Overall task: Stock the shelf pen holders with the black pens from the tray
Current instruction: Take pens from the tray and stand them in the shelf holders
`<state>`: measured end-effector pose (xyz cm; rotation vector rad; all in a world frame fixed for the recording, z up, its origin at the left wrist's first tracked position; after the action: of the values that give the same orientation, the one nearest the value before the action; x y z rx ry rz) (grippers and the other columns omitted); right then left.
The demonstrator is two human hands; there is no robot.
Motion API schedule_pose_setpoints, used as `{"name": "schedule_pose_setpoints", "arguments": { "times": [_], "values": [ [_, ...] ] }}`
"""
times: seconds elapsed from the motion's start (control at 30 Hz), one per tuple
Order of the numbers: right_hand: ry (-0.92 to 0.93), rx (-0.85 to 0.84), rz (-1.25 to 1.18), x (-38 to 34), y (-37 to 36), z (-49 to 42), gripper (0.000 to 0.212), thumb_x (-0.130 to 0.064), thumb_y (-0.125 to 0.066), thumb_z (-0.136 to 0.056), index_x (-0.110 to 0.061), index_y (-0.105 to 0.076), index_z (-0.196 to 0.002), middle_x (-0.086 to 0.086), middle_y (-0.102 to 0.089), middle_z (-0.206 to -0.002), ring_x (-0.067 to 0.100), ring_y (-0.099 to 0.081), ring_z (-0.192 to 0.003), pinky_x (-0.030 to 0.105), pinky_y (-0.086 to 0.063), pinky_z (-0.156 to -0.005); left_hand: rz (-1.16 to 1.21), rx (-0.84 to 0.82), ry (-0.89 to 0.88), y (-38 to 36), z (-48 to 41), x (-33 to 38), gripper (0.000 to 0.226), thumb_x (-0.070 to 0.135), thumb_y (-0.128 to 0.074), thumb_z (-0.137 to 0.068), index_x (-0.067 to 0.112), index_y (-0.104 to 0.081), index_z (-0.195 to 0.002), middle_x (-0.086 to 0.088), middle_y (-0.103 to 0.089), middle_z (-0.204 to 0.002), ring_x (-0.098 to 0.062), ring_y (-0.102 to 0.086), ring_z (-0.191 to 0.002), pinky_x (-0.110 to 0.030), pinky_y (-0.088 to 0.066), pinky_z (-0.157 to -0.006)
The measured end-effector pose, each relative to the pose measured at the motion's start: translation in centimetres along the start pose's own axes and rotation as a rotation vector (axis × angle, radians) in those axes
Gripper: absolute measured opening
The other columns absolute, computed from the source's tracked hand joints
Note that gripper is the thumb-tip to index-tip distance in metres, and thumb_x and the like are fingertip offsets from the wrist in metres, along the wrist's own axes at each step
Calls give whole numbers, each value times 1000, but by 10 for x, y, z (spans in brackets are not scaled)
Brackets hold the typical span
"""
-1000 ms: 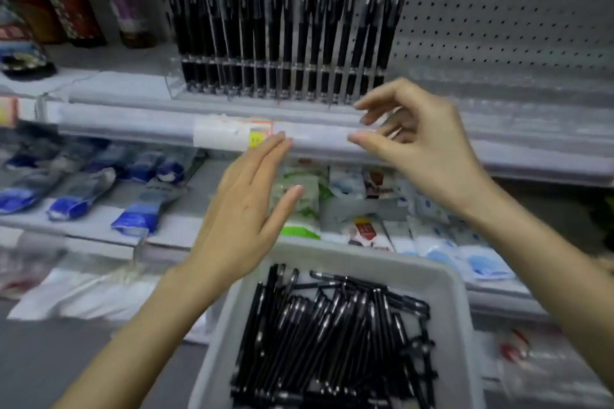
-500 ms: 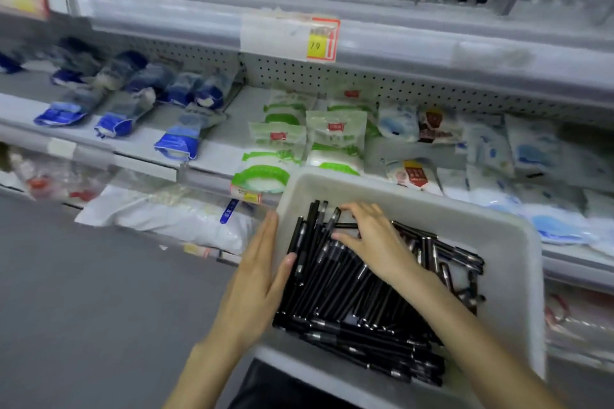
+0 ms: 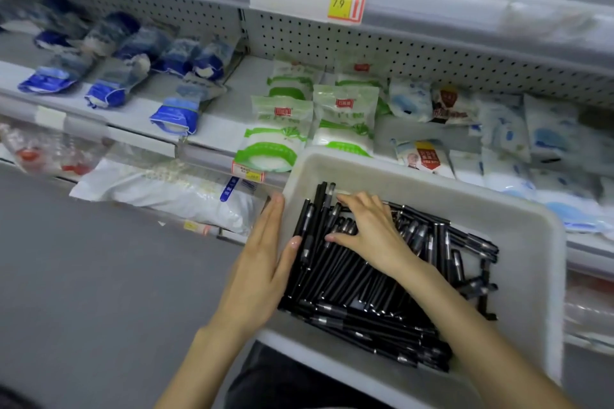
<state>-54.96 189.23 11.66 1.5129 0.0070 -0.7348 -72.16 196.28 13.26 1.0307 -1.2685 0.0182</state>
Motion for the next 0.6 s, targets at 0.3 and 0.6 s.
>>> {"name": "schedule_pose_setpoints", "arguments": {
  "times": [0.3, 0.6],
  "values": [
    [38, 25, 11, -3, -5, 10, 64, -49, -67, -79, -19, -49, -133, -3, -44, -127, 17, -32, -123, 28, -23, -103, 5, -4, 10, 0, 3, 1, 69, 57, -26, -94, 25, -9, -153, 21, -7, -157, 10, -3, -142, -8, -4, -112],
    [57, 25, 71, -10, -9, 23, 72, -53, -61, -82, -17, -42, -141, -2, -36, -140, 15, -24, -132, 28, -16, -109, 9, -5, 10, 0, 3, 2, 70, 58, -26, -93, 25, -9, -153, 18, -8, -158, 10, -3, -142, -7, -5, -111]
  ]
}}
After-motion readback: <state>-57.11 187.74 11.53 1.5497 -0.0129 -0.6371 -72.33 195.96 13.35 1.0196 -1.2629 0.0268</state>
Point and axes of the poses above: each hand's wrist, its own z-axis away from the middle knuckle, its own y-axis out of the back of the hand, x = y × z, the point moved 5 cm from there along -z, towards the middle knuckle
